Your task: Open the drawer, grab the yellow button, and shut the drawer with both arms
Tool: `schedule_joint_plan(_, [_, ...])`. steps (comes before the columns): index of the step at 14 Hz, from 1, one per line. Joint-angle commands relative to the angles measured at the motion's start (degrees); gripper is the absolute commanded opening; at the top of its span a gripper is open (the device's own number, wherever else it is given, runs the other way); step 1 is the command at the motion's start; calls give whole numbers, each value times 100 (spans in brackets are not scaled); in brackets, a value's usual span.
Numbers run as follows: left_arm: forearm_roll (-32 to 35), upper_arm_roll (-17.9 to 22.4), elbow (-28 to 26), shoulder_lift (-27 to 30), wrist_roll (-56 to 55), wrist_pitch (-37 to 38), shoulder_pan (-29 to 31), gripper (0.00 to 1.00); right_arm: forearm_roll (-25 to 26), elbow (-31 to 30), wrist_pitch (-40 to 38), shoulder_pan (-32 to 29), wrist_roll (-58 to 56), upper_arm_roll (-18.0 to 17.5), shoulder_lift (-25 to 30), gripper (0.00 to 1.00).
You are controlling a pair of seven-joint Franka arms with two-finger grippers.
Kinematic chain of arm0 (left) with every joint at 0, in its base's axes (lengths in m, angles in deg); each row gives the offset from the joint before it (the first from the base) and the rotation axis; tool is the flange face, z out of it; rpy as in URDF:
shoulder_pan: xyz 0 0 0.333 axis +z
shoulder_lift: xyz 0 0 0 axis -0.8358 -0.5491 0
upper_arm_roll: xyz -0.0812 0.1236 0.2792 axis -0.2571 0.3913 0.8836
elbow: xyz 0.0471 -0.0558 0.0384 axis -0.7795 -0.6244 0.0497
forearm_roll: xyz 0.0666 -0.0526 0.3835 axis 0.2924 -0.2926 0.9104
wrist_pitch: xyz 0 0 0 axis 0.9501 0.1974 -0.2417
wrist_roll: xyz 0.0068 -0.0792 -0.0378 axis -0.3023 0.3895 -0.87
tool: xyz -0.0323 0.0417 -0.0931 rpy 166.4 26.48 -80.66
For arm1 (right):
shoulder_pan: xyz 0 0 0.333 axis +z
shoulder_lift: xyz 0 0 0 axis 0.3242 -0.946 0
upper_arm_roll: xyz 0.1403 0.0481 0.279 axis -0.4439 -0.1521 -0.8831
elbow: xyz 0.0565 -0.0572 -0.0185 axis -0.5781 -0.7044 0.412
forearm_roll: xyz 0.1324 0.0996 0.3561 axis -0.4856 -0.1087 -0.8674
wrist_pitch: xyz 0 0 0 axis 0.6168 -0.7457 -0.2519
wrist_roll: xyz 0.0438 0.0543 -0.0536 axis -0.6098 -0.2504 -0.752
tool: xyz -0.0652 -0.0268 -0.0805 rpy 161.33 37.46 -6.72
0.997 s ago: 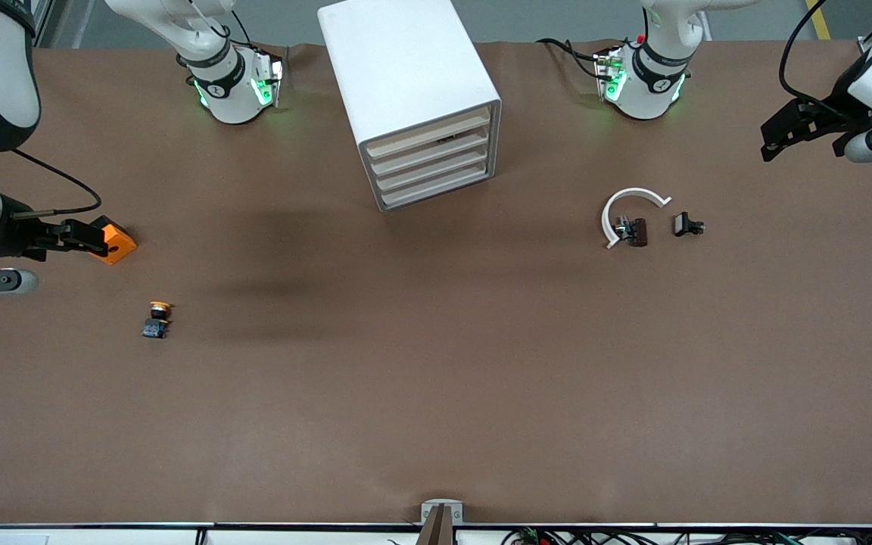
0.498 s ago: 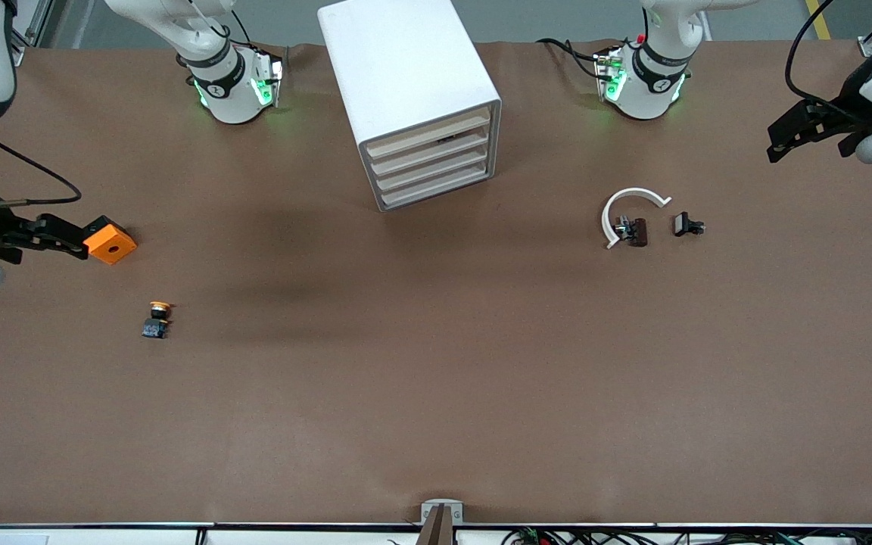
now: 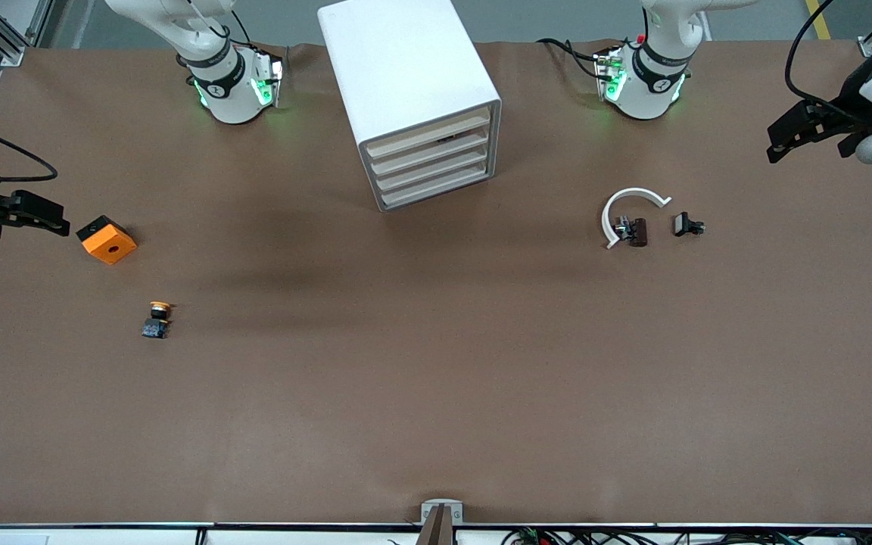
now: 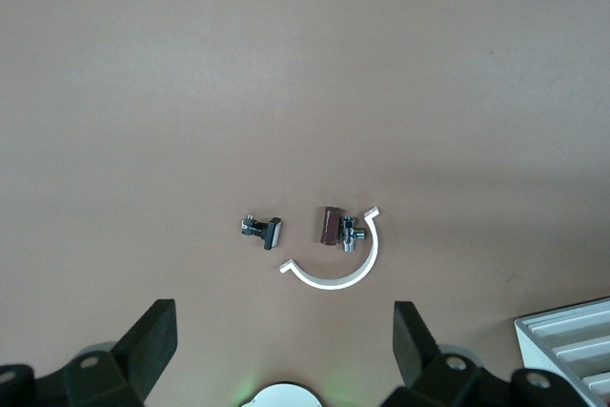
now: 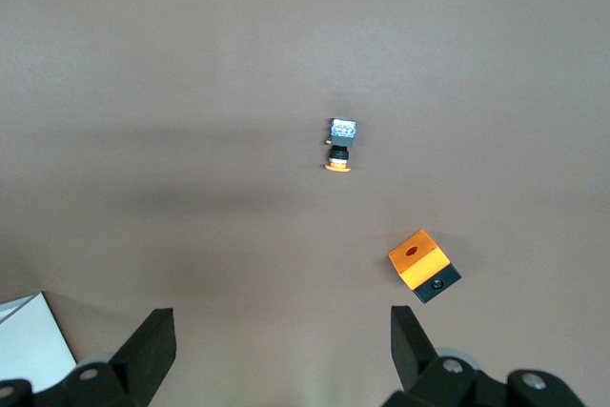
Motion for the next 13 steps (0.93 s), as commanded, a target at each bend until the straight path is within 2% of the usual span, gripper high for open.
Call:
schedule_joint_plan(1, [-99,5,-104,74,148,-145,20,100,-55,-136,-107,-73,45,-20,305,100])
schedule_joint_plan(5, [-99,5,-113,65,148,-181,20,100,-55,-330,-72,-108,37,-19,639,100])
schedule_joint_plan(8, [-99,14,-131,57,148,-181,28,100,-64,-829,-28,-117,45,-19,1070,100])
schedule_joint_plan(11, [-99,5,-131,48,148,-181,28,100,-108,-901,-1,-179,45,-19,1185,100])
schedule_joint_plan(13, [-99,5,-131,48,148,-172,28,100,-160,-1294,251,-240,63,-11,1465,100])
